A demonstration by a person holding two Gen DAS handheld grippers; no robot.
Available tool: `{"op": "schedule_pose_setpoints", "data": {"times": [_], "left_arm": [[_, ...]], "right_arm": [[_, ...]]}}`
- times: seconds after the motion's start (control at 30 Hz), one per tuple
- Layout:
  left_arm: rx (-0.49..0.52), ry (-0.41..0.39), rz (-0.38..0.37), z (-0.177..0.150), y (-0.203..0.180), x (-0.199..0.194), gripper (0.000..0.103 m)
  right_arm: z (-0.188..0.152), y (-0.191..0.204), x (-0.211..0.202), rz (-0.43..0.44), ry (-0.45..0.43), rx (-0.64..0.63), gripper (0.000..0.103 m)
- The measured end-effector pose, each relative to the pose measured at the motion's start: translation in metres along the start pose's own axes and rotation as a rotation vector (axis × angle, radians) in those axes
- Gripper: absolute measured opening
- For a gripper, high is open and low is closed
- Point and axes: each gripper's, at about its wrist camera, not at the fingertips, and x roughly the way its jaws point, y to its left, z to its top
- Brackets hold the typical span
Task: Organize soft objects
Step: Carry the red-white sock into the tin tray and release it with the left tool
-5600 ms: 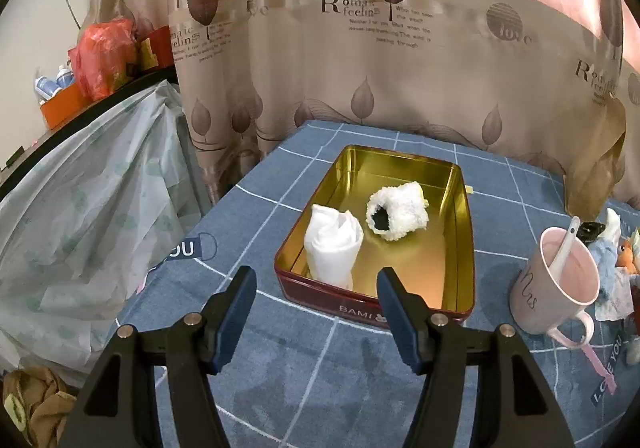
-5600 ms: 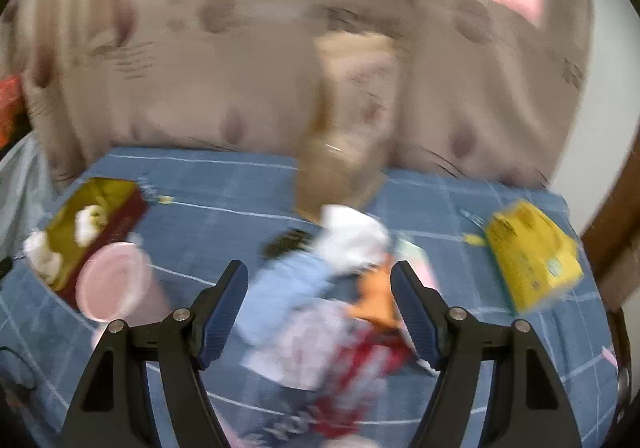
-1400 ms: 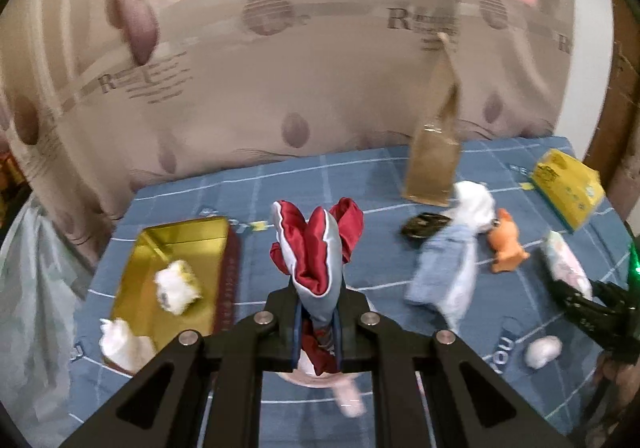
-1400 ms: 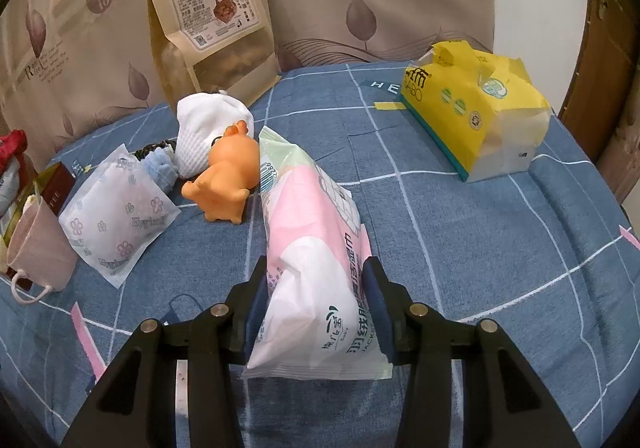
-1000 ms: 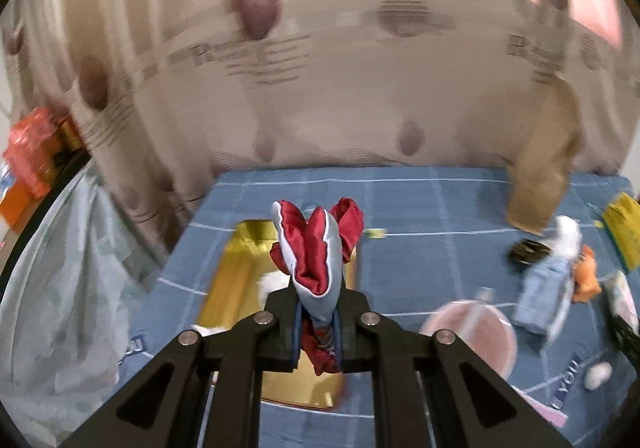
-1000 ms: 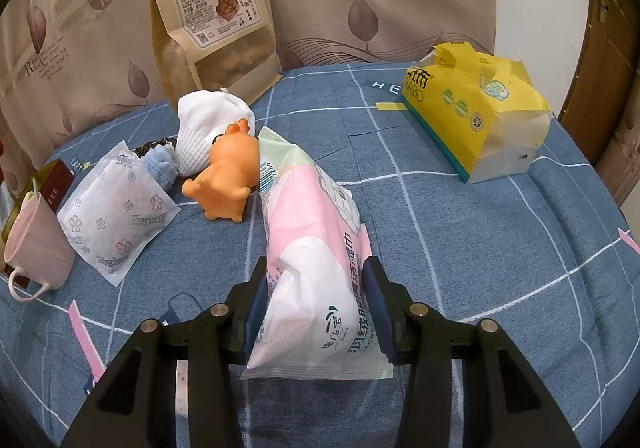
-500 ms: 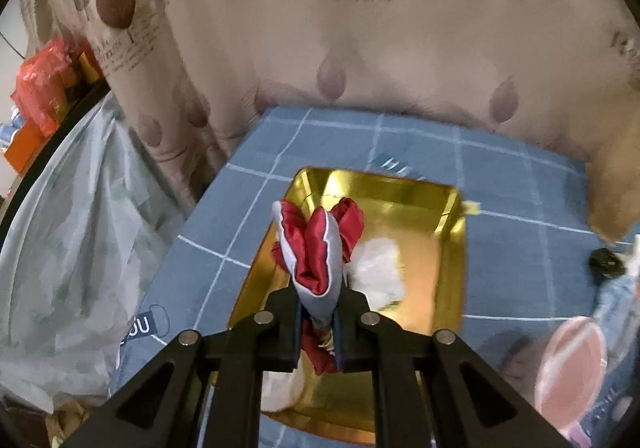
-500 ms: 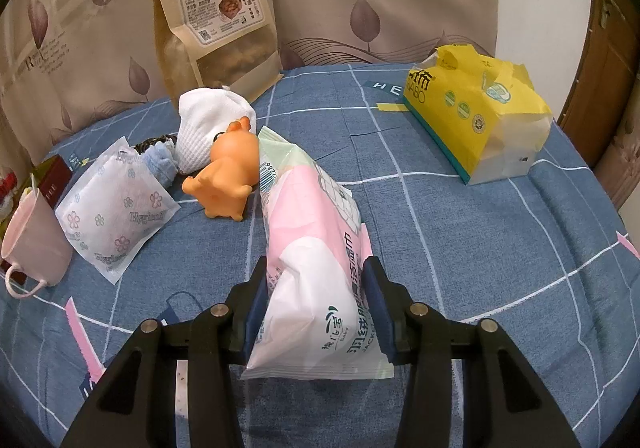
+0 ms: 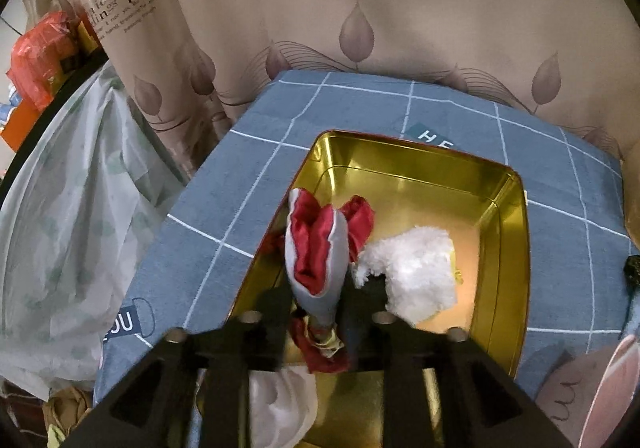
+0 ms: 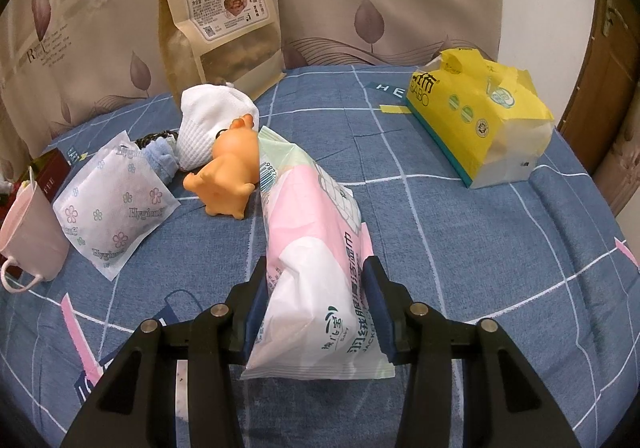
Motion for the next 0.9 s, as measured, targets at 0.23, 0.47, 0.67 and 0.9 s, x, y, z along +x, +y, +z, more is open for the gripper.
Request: {"op": "schedule_pose_setpoints", "data": {"times": [0.23,0.47,0.67,0.9], "left_arm": [[-0.008,-0.027,-0.004,0.004,0.002,-0.008,0.051],[-0.02,-0.064,-0.024,-0.003,0.004,-0.036,0.053],[0.011,-0.106,-0.003,-0.029,0.001,-0.061,0.053],[0.045,-0.175,0.001,-0.071,-0.008,-0.087,0.053]], "right_arm": [[0.0,0.001,-0.001,-0.002,0.0,-0.002,0.043],[0.001,0.0,-0.001,-0.001,-0.004,0.005,0.043],[0.004,-0.001,-0.002,0.0,-0.004,0.018,0.042],[0.008,0.004,-0.009,-0.002,-0.035,0.001,0.041]]}}
